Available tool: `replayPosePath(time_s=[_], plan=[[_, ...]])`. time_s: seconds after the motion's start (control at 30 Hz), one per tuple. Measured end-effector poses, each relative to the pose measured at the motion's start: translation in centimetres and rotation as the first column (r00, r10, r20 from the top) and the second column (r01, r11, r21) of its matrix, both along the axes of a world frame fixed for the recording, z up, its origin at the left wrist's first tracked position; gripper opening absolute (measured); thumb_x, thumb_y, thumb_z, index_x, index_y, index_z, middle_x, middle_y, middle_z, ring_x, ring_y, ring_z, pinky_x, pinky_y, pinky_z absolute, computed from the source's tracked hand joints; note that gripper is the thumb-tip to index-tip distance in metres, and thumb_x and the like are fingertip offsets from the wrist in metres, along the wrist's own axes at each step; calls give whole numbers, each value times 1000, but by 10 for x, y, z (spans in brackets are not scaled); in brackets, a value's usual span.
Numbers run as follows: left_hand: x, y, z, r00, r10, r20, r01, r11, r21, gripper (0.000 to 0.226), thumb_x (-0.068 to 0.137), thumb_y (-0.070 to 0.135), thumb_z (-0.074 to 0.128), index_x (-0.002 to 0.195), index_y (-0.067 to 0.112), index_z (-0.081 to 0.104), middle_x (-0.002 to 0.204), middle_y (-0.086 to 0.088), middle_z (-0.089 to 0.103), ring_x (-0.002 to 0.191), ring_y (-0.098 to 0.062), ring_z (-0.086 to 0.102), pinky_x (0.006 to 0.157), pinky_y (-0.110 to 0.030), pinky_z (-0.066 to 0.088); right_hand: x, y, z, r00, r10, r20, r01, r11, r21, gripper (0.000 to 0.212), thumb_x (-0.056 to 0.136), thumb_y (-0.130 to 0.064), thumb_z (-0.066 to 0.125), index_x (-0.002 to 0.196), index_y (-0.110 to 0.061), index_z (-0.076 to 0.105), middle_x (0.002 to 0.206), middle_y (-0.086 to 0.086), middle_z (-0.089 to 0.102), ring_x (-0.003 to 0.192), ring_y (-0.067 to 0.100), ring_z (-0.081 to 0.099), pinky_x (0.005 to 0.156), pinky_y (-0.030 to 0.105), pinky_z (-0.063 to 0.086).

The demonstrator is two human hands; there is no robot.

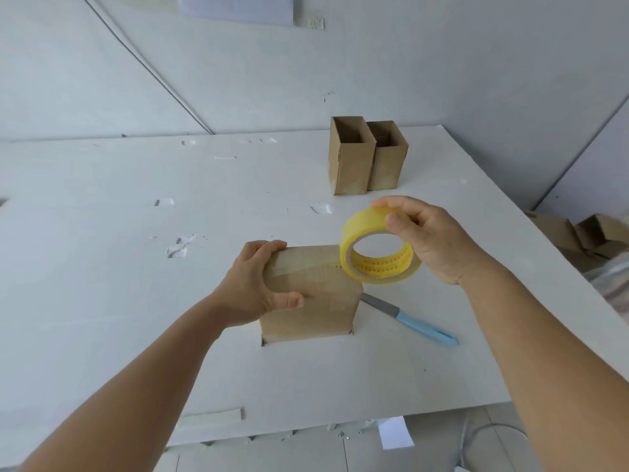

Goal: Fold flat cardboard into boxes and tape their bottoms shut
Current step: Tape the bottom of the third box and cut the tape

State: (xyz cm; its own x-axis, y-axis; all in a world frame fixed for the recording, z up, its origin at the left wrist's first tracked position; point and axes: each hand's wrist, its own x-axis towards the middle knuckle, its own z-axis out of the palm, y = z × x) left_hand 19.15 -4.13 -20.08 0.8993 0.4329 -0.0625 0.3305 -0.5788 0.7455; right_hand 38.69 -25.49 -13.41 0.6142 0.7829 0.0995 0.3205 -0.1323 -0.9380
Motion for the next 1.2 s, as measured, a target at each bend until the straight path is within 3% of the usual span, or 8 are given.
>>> replayPosePath(time_s=[0.3, 0.43, 0.57, 0.73, 0.83, 0.93, 1.03, 1.2], plan=[[-1, -2, 4, 1000, 7, -25, -7, 1000, 15, 108, 44, 70, 72, 139, 37, 34, 124, 19, 27, 122, -13, 36, 101, -35, 43, 10, -14, -17, 1000, 6, 16, -4, 994, -113, 20, 79, -36, 73, 97, -43, 70, 112, -9, 65, 103, 10, 58, 80, 21, 45], [-2, -2, 5, 999, 12, -32, -11, 1000, 14, 108, 43, 72, 71, 138, 38, 33, 124, 19, 27, 122, -14, 36, 101, -37, 43, 13, -15, -20, 1000, 7, -17, -9, 992, -124, 24, 74, -39, 72, 97, -44, 70, 105, -14, 66, 94, 2, 59, 72, 13, 46], [-2, -2, 5, 998, 9, -67, -7, 1000, 22, 109, 43, 74, 70, 139, 40, 31, 127, 19, 26, 124, -19, 35, 103, -43, 42, 14, -16, -31, 999, 19, -48, -26, 991, -131, 20, 82, -27, 72, 94, -43, 71, 98, -17, 68, 90, 0, 61, 71, 11, 46], [-1, -7, 11, 991, -12, -131, 35, 984, 173, 109, 45, 82, 55, 141, 38, 25, 128, 18, 24, 127, -17, 28, 113, -36, 20, 13, -17, -42, 997, -6, -80, -5, 990, -143, 25, 69, -45, 69, 95, -44, 71, 101, -15, 68, 97, 4, 60, 80, 19, 43], [2, -8, 16, 969, -38, -243, 140, 899, 416, 109, 57, 87, 38, 147, 31, 15, 145, 10, 22, 140, -13, 11, 117, -40, 1, 13, -14, -45, 996, -6, -87, -8, 989, -150, 27, 68, -48, 68, 95, -47, 70, 100, -18, 68, 96, 0, 60, 82, 19, 42], [9, -8, 21, 900, -83, -429, 344, 739, 580, 113, 67, 88, 21, 151, 17, -5, 160, 4, 3, 145, -12, -19, 115, -47, -15, 14, -11, -48, 997, -5, -78, -7, 988, -155, 26, 69, -48, 69, 95, -48, 69, 95, -23, 68, 91, -5, 60, 80, 18, 42], [25, -22, 28, 856, -119, -502, 442, 673, 594, 117, 71, 87, 24, 149, 11, -16, 161, -2, -11, 144, -16, -24, 115, -46, -16, 13, -11, -48, 997, -5, -83, -7, 990, -143, 19, 78, -39, 74, 95, -45, 70, 96, -19, 68, 94, 0, 60, 81, 19, 42], [68, -57, 27, 844, -246, -477, 504, 670, 546, 114, 78, 77, 42, 149, 9, -16, 160, -4, -13, 145, -19, -20, 118, -45, -10, 10, -10, -42, 999, 14, -49, -21, 990, -138, 21, 82, -29, 71, 96, -44, 67, 111, -10, 62, 102, 6, 58, 83, 20, 43]])
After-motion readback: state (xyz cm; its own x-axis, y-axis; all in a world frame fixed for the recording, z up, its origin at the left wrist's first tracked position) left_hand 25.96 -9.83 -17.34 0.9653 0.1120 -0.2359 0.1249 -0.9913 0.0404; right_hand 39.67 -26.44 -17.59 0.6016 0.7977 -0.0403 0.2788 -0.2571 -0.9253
